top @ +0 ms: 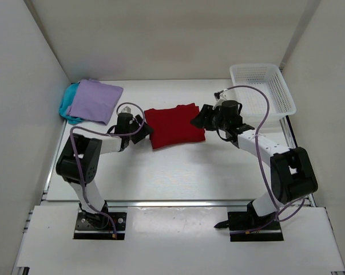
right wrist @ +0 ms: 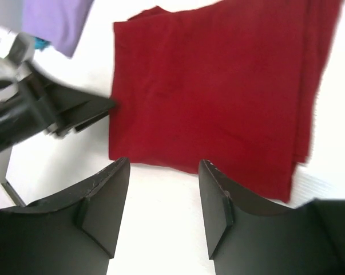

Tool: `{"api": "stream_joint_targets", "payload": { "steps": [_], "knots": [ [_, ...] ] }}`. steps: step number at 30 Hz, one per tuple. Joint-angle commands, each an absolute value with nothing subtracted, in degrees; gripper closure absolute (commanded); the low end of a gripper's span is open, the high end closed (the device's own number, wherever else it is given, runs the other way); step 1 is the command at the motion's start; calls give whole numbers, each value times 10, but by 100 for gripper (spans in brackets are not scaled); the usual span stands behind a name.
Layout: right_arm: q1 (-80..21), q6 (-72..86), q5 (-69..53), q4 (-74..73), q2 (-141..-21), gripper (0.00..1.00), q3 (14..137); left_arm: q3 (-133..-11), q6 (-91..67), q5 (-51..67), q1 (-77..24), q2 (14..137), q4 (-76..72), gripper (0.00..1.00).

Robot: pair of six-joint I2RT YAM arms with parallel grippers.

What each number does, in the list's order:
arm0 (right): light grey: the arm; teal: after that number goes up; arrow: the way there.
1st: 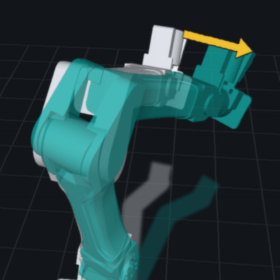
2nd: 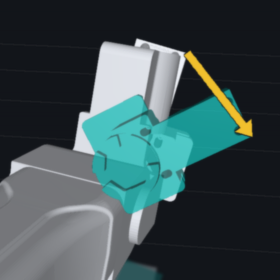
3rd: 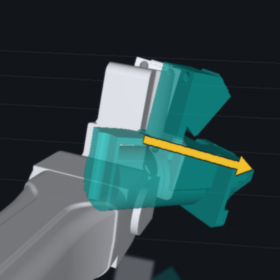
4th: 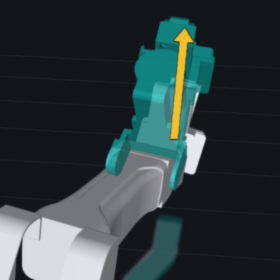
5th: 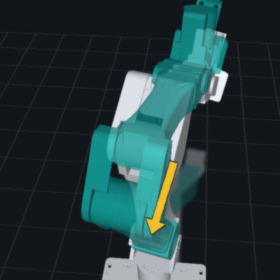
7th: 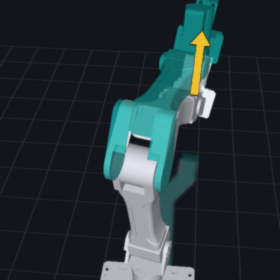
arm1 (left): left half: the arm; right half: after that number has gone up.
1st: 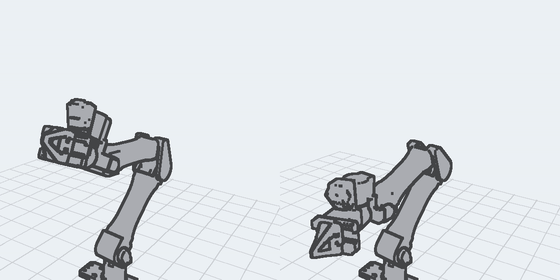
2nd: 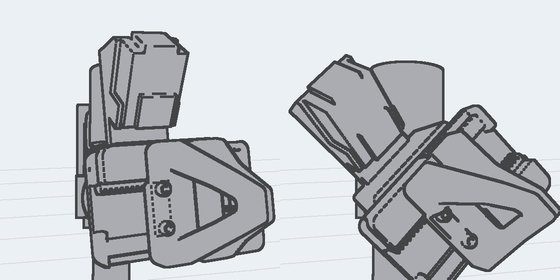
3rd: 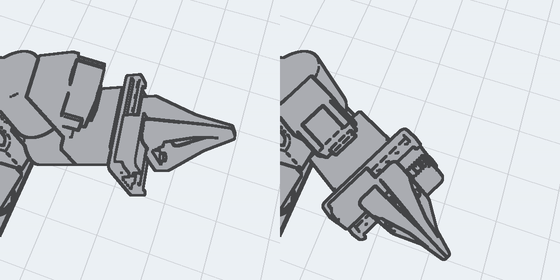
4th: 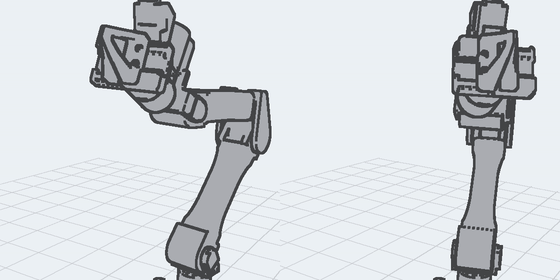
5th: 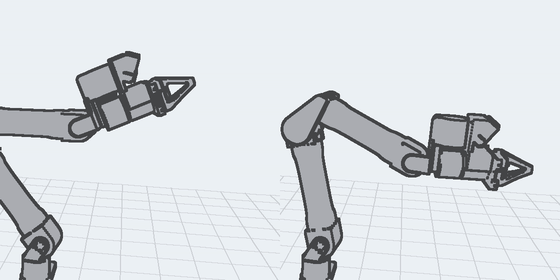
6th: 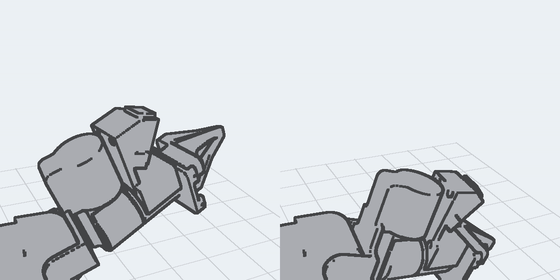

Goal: Fold and stack the t-shirts

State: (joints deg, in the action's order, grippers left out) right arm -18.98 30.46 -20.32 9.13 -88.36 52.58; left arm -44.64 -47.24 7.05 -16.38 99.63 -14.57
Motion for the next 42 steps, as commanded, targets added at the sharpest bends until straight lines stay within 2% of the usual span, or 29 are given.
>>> {"api": "stream_joint_targets", "payload": {
  "steps": [1, 3, 5, 7, 10, 11, 12, 16, 18, 21, 23, 26, 29, 30, 31, 32, 33, 35, 40, 42],
  "knots": [
    [-200, 308, -201, 125, -861, 50, 508, -505, -462, 78, -181, 1050, -114, 30],
    [-199, 312, -207, 146, -853, 50, 499, -540, -466, 90, -193, 1095, -113, 31],
    [-199, 322, -214, 153, -846, 50, 490, -581, -471, 114, -205, 1133, -120, 42],
    [-194, 319, -218, 152, -847, 50, 486, -625, -476, 126, -224, 1164, -116, 72],
    [-185, 330, -234, 163, -845, 50, 471, -704, -472, 130, -240, 1194, -93, 94],
    [-179, 343, -237, 170, -841, 51, 455, -741, -466, 130, -242, 1198, -76, 97],
    [-176, 351, -253, 191, -836, 50, 433, -784, -463, 135, -243, 1204, -69, 100],
    [-152, 415, -297, 270, -809, 52, 353, -937, -433, 139, -220, 1221, 27, 100],
    [-148, 417, -300, 276, -791, 52, 314, -1039, -427, 150, -196, 1228, 65, 100],
    [-144, 408, -303, 262, -774, 52, 291, -1130, -413, 163, -146, 1228, 127, 100],
    [-143, 402, -307, 262, -767, 52, 279, -1127, -412, 161, -90, 1210, 126, 100],
    [-146, 397, -317, 262, -770, 52, 272, -1053, -433, 170, -11, 1142, 82, 100],
    [-164, 393, -333, 271, -783, 52, 279, -881, -470, 148, 74, 1066, -10, 93],
    [-170, 392, -337, 272, -786, 52, 280, -845, -482, 149, 113, 1039, -31, 84],
    [-184, 390, -337, 270, -788, 53, 280, -779, -506, 146, 129, 1025, -71, 64],
    [-189, 383, -335, 265, -792, 52, 278, -720, -517, 143, 168, 1005, -89, 53],
    [-205, 380, -332, 262, -791, 52, 280, -698, -532, 148, 190, 993, -109, 27],
    [-235, 373, -332, 256, -798, 50, 281, -651, -520, 158, 212, 983, -100, 2],
    [-286, 373, -322, 251, -800, 44, 270, -561, -498, 120, 206, 916, -105, 1],
    [-309, 366, -309, 241, -788, 35, 270, -527, -497, 113, 201, 891, -98, 2]
  ]
}}
